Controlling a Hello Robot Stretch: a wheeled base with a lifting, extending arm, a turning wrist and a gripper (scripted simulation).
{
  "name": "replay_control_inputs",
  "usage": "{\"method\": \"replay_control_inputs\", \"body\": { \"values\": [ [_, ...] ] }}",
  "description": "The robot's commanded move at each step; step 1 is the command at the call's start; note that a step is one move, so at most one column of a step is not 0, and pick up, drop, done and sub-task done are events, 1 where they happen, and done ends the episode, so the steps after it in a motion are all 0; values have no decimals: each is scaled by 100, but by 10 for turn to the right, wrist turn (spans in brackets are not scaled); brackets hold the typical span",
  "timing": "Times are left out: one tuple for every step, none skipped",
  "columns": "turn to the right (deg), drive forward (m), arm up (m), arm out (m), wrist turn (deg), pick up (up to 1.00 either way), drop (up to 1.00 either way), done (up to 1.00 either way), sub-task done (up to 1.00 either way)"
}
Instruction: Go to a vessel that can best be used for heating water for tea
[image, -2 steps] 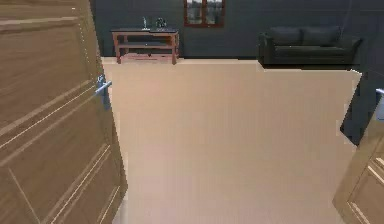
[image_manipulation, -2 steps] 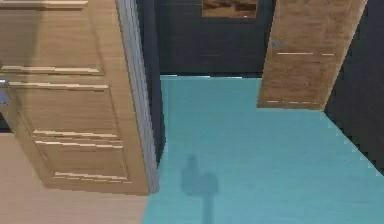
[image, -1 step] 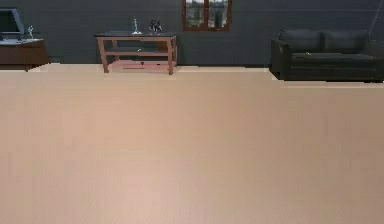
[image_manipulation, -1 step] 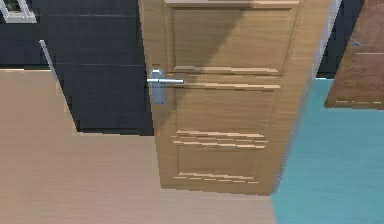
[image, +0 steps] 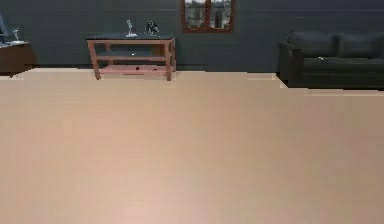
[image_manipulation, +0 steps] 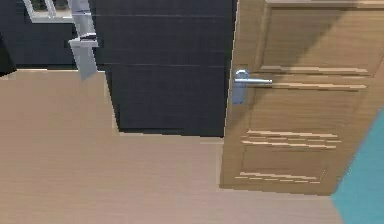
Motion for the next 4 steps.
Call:
{"method": "replay_control_inputs", "body": {
  "values": [
    [-450,0,0,0,0,0,0,0,0],
    [-120,0,0,0,0,0,0,0,0],
    [0,100,0,0,0,0,0,0,0],
    [0,100,0,0,0,0,0,0,0]
  ]
}}
